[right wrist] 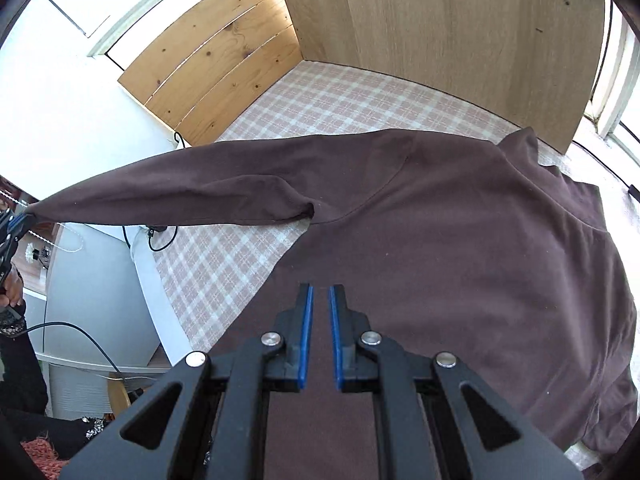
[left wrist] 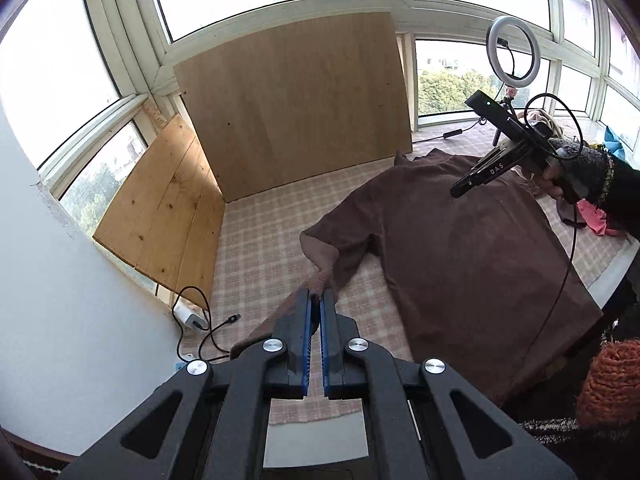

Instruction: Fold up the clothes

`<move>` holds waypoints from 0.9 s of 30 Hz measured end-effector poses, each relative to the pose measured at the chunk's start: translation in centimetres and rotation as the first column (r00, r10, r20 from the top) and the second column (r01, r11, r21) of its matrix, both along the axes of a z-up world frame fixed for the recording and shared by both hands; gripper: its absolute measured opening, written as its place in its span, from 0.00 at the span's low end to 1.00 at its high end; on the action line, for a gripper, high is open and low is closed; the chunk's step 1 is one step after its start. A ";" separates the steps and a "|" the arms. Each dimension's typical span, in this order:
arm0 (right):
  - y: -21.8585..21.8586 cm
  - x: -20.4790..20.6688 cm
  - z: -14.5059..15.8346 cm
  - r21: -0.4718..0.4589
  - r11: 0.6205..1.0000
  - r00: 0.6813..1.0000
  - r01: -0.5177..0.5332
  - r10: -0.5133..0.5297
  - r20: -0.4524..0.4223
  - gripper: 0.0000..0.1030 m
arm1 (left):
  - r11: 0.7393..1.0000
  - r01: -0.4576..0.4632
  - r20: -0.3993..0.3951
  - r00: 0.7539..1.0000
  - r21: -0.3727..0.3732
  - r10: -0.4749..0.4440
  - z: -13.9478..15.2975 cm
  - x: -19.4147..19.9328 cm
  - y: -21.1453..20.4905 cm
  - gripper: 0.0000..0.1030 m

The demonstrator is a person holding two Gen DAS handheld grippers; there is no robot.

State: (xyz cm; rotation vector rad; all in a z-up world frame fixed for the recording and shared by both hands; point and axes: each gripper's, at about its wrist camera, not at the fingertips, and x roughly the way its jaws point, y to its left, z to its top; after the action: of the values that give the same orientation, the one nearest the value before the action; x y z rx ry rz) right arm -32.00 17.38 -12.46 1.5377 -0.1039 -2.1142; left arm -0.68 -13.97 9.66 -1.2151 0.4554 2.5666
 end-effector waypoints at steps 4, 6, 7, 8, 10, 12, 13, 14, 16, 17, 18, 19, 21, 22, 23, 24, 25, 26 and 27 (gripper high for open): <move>1.4 0.7 -2.5 0.013 1.000 1.000 -0.013 0.013 0.021 0.09 | 0.998 0.069 0.086 0.994 0.014 -0.070 -3.7 5.0 6.2 0.03; 1.4 0.2 -4.2 0.014 1.000 0.999 -0.025 0.025 0.039 0.09 | 0.995 0.093 0.152 0.984 0.020 -0.095 -6.8 7.0 9.0 0.03; 1.3 -0.2 -4.9 0.010 0.999 0.998 -0.038 0.037 0.046 0.09 | 0.994 0.102 0.189 0.976 0.024 -0.105 -8.6 7.9 10.3 0.03; 1.0 -0.9 -5.5 0.013 0.999 0.998 -0.043 0.042 0.048 0.09 | 0.995 0.100 0.247 0.964 0.021 -0.103 -10.8 8.8 11.3 0.03; 0.5 -2.3 -6.7 0.021 0.999 0.998 -0.050 0.049 0.051 0.11 | 0.995 0.095 0.360 0.928 0.013 -0.093 -15.4 10.7 13.2 0.06; 0.0 -4.4 -7.8 -0.024 0.998 0.995 -0.056 0.058 0.085 0.20 | 0.998 0.056 0.451 0.891 0.001 -0.050 -18.9 12.3 13.6 0.07; -0.3 -5.4 -8.1 -0.045 0.997 0.994 -0.059 0.062 0.089 0.30 | 1.000 0.004 0.461 0.887 0.013 -0.009 -19.5 12.7 12.9 0.07; -0.8 -6.2 -8.3 -0.041 0.997 0.995 -0.061 0.064 0.075 0.41 | 0.999 -0.048 0.471 0.881 0.025 0.031 -20.0 13.1 12.2 0.07; -1.8 -8.0 -8.8 -0.024 0.998 0.997 -0.062 0.063 0.050 0.51 | 0.982 -0.174 0.476 0.871 0.071 0.120 -20.3 13.4 10.0 0.08; -2.4 -8.7 -9.2 -0.028 0.998 0.997 -0.059 0.061 0.056 0.51 | 0.965 -0.243 0.473 0.865 0.102 0.168 -20.2 13.3 8.6 0.08; -3.0 -9.4 -9.6 -0.034 0.998 0.996 -0.057 0.059 0.065 0.51 | 0.942 -0.308 0.473 0.855 0.135 0.212 -20.1 13.3 7.2 0.09; -3.6 -10.1 -10.0 -0.041 0.998 0.996 -0.054 0.057 0.073 0.51 | 0.918 -0.357 0.477 0.845 0.170 0.241 -20.1 13.1 6.1 0.11; -4.8 -11.3 -11.0 -0.043 0.998 0.995 -0.042 0.046 0.094 0.51 | 0.882 -0.414 0.479 0.835 0.226 0.270 -20.5 12.6 5.1 0.11; -5.3 -11.8 -11.5 -0.035 0.999 0.994 -0.041 0.044 0.104 0.51 | 0.867 -0.433 0.480 0.831 0.246 0.279 -20.8 12.3 4.8 0.16; -5.8 -12.3 -12.0 -0.019 0.999 0.993 -0.037 0.039 0.114 0.51 | 0.862 -0.442 0.482 0.828 0.249 0.285 -21.2 11.9 4.7 0.17; -6.1 -12.5 -12.4 -0.015 0.999 0.992 -0.035 0.036 0.123 0.51 | 0.858 -0.451 0.481 0.825 0.246 0.295 -21.6 11.5 4.5 0.17; -6.4 -12.8 -12.8 -0.011 0.999 0.991 -0.032 0.033 0.132 0.51 | 0.854 -0.459 0.480 0.823 0.244 0.305 -22.0 11.0 4.4 0.17; -6.4 -12.8 -13.0 -0.029 0.999 0.990 -0.032 0.036 0.133 0.51 | 0.852 -0.462 0.477 0.823 0.247 0.307 -22.1 10.6 4.3 0.17; -6.4 -12.9 -13.1 -0.049 0.998 0.990 -0.032 0.038 0.133 0.51 | 0.850 -0.463 0.476 0.824 0.250 0.309 -22.2 10.2 4.3 0.17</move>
State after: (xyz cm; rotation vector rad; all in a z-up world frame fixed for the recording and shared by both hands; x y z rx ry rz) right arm -44.87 11.01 -25.53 1.6409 -0.1711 -1.9664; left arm 9.56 -9.66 -12.57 -1.7971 -0.3854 2.4204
